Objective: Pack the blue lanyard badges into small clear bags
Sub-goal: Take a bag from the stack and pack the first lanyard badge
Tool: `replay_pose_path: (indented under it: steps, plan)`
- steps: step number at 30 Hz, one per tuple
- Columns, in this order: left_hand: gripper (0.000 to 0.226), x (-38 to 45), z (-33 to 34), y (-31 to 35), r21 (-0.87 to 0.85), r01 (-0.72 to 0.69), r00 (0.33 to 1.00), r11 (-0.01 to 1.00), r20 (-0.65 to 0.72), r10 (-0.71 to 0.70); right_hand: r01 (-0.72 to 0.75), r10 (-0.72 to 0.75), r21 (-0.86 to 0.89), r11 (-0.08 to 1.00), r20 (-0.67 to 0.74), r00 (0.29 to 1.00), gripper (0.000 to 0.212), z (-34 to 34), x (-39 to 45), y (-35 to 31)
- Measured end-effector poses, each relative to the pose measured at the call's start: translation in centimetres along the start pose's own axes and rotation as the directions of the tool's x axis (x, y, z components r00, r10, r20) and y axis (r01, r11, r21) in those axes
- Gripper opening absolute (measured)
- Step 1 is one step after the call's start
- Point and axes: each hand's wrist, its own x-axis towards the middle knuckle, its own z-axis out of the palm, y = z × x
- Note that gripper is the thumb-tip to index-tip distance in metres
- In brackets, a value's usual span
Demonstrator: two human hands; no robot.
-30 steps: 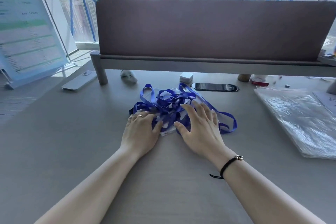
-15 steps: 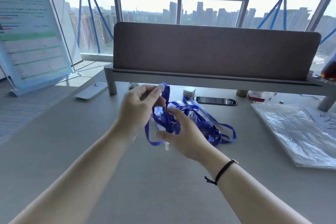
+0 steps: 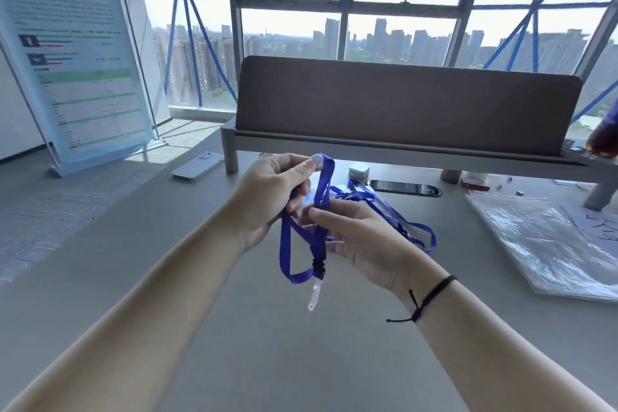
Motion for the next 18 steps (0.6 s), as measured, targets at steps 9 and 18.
replay_pose_path:
  steps: [9,18]
  plan:
    - [0.019,-1.7,1.4,-3.3,0.021,0.034,0.999,0.999,-0.02,-0.034,0.001,-0.043,-0.152,0.988,-0.276,0.96,0.02,0.8,-1.3,-1.7]
    - [0.03,-3.2,2.7,-4.5,0.014,0.103,0.976,0.995,0.194,-0.103,0.036,0.005,0.155,0.987,-0.258,0.966,0.028,-0.1,-2.1,-4.0]
